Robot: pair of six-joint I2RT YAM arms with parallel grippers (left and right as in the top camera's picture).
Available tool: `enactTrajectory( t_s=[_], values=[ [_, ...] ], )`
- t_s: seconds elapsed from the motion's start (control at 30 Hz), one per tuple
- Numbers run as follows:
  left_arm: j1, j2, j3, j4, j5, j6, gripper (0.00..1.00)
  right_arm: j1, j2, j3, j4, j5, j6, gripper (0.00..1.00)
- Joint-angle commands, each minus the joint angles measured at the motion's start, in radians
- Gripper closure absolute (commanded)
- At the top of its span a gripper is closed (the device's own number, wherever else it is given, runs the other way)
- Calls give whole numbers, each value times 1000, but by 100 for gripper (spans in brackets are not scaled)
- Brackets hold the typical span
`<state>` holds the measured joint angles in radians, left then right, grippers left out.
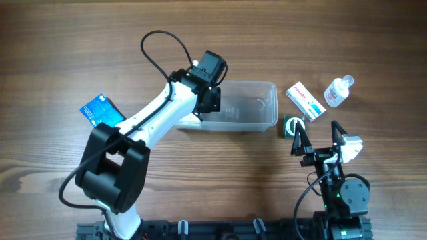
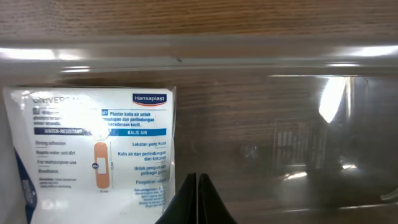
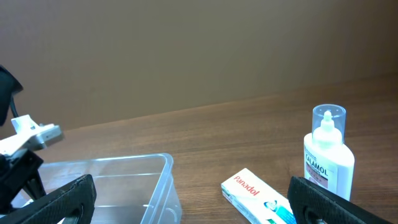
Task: Pack container
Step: 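Open the left gripper and withdraw toward the blue box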
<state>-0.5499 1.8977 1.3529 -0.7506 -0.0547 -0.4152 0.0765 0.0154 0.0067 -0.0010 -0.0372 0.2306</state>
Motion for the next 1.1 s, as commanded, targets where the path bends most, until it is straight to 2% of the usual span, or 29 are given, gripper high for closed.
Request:
enactTrajectory(
  t_s=[0.0, 0.4, 0.73, 0.87, 1.07],
  values=[
    [-3, 50, -8, 3, 1, -20, 96, -5, -2, -2, 3, -16, 8, 0],
    [-2, 55, -8, -11, -85, -19, 96, -5, -2, -2, 3, -16, 8, 0],
    [-2, 48, -6, -23, -77, -20, 94, -5, -2, -2, 3, -16, 8, 0],
    [-2, 14, 21, -24, -7, -20, 92, -5, -2, -2, 3, -16, 8, 0],
    [14, -117, 55, -26, -6, -20, 91, -5, -2, -2, 3, -16, 8, 0]
  ],
)
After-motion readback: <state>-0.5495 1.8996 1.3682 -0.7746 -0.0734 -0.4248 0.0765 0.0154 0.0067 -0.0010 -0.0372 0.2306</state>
